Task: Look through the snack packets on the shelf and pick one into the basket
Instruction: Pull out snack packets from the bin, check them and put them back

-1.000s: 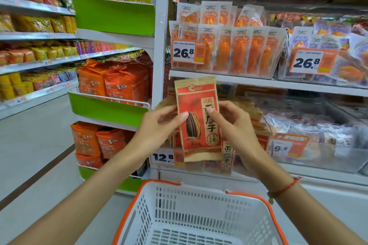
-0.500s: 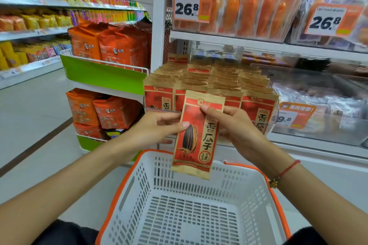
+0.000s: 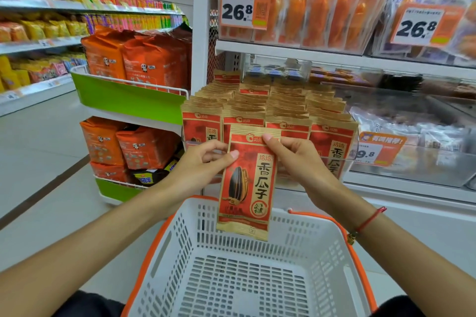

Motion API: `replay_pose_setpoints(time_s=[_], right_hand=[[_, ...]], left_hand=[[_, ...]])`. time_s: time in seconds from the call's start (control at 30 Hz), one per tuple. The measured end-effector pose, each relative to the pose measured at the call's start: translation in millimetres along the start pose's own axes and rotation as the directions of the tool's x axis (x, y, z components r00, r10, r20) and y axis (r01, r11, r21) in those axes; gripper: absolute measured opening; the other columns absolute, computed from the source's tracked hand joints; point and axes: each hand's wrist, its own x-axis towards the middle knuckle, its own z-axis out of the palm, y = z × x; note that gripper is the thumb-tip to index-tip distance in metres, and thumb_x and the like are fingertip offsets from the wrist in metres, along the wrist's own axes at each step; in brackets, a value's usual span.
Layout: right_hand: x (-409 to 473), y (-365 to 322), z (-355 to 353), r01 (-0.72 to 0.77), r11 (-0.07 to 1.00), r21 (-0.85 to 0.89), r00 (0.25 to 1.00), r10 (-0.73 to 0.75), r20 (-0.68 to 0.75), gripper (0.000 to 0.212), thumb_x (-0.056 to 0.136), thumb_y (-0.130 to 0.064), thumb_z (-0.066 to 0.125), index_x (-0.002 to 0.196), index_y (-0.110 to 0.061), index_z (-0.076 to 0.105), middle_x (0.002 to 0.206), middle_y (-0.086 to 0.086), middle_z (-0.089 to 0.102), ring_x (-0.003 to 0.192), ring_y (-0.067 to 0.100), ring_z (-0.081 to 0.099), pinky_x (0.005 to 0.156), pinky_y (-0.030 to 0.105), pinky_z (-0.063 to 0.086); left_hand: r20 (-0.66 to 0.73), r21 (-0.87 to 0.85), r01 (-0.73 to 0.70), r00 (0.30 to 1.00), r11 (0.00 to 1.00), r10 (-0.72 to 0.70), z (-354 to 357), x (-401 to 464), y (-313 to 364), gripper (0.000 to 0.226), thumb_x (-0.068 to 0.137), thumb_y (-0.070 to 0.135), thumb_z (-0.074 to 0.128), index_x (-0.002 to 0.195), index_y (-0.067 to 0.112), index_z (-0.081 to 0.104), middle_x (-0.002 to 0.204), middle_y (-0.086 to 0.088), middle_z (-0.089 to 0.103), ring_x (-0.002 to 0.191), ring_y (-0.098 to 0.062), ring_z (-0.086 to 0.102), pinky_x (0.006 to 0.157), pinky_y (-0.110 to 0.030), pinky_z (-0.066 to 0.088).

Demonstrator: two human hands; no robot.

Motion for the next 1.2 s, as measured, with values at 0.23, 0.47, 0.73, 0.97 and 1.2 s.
replay_pose_setpoints(time_s=[0.23, 0.47, 0.73, 0.97, 1.2], right_hand=[[1, 1, -1, 0.130, 0.991, -0.031, 0.990, -0.131, -0.045, 0.034, 0.098, -0.026, 0.052, 0.090, 0.001, 0.070, 0.078, 0.007, 0.075, 0.067, 0.010, 0.071, 0.058, 0.017, 0.054], [1, -2, -4, 0.054, 0.997, 0.056, 0.996, -0.050, -0.075, 0.037, 0.097, -0.031, 0.052, 0.093, 0.002, 0.067, 0.066, -0.002, 0.072, 0.061, 0.006, 0.070, 0.049, 0.013, 0.049], [1, 0, -5, 0.101, 0.994, 0.033, 0.994, -0.102, 0.026, 0.020, 0.096, -0.026, 0.055, 0.108, -0.013, 0.064, 0.087, -0.003, 0.075, 0.076, 0.005, 0.071, 0.059, 0.013, 0.052], [5, 9, -4, 0.041, 0.999, -0.034, 0.980, -0.033, 0.195, 0.029, 0.090, -0.020, 0.065, 0.116, -0.015, 0.057, 0.101, 0.002, 0.074, 0.097, 0.016, 0.070, 0.080, 0.026, 0.057], [6, 7, -14, 0.004, 0.997, 0.071, 0.952, -0.026, 0.305, 0.037, 0.086, -0.003, 0.067, 0.121, -0.010, 0.057, 0.102, 0.011, 0.073, 0.097, 0.023, 0.071, 0.080, 0.027, 0.058]], left_hand=[[0.097, 0.079, 0.024, 0.995, 0.997, -0.031, -6, -1, 3, 0.028, 0.087, 0.046, 0.063, 0.113, 0.035, 0.062, 0.101, 0.014, 0.074, 0.095, 0.003, 0.068, 0.085, -0.027, 0.054], [0.191, 0.140, 0.011, 0.981, 0.990, -0.038, -12, -4, 3, 0.036, 0.080, 0.045, 0.068, 0.115, 0.038, 0.064, 0.109, 0.015, 0.071, 0.099, 0.008, 0.064, 0.087, -0.024, 0.054], [0.025, -0.057, -0.009, 1.000, 0.998, 0.010, -5, -4, 4, 0.032, 0.083, 0.039, 0.069, 0.114, 0.032, 0.064, 0.108, 0.005, 0.073, 0.096, -0.004, 0.069, 0.079, -0.022, 0.055], [-0.101, -0.235, -0.046, 0.995, 0.971, 0.023, -10, -4, 8, 0.031, 0.088, 0.029, 0.066, 0.117, 0.019, 0.064, 0.101, -0.001, 0.075, 0.090, -0.011, 0.072, 0.064, -0.019, 0.057], [-0.054, -0.214, -0.047, 0.998, 0.976, 0.036, -17, -6, 8, 0.032, 0.089, 0.029, 0.064, 0.120, 0.022, 0.062, 0.102, -0.001, 0.075, 0.092, -0.010, 0.072, 0.063, -0.016, 0.055]])
